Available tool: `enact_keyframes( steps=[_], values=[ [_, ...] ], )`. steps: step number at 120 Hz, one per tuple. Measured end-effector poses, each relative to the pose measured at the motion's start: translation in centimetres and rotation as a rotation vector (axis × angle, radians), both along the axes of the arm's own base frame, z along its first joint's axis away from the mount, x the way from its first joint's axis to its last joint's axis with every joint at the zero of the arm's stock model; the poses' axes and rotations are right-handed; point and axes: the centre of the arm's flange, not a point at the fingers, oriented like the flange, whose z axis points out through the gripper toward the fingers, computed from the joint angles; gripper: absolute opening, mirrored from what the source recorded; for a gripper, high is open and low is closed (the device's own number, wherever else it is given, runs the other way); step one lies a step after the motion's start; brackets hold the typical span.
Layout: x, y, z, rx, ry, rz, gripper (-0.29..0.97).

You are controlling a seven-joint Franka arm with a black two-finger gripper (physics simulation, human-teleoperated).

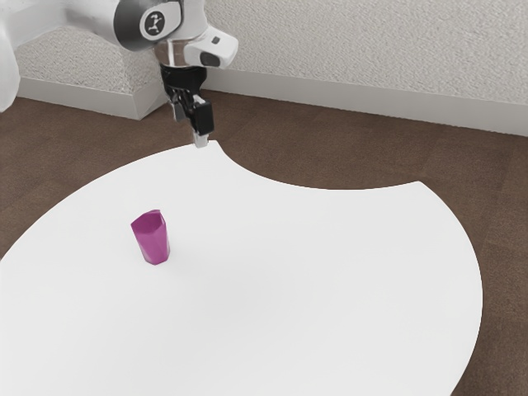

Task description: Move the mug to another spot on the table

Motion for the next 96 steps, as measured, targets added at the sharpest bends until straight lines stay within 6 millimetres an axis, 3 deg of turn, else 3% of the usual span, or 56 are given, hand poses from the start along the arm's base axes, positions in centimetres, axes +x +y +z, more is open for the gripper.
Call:
enact_keyframes(
  steps=[20, 37, 52, 63, 77, 96],
  values=[
    [1.8, -0.2, -3.8, 0.023, 0.057, -0.014, 0.68],
    [6.9, 1.4, -6.5, 0.038, 0.053, 0.019, 0.68],
    [9.1, 4.0, -8.0, 0.037, 0.051, 0.068, 0.68],
    [10.7, 6.6, -10.9, 0.029, 0.077, 0.138, 0.68],
    [11.3, 10.4, -13.2, 0.015, 0.099, 0.251, 0.68],
    [11.8, 14.1, -17.4, -0.015, 0.149, 0.364, 0.68]
  ],
)
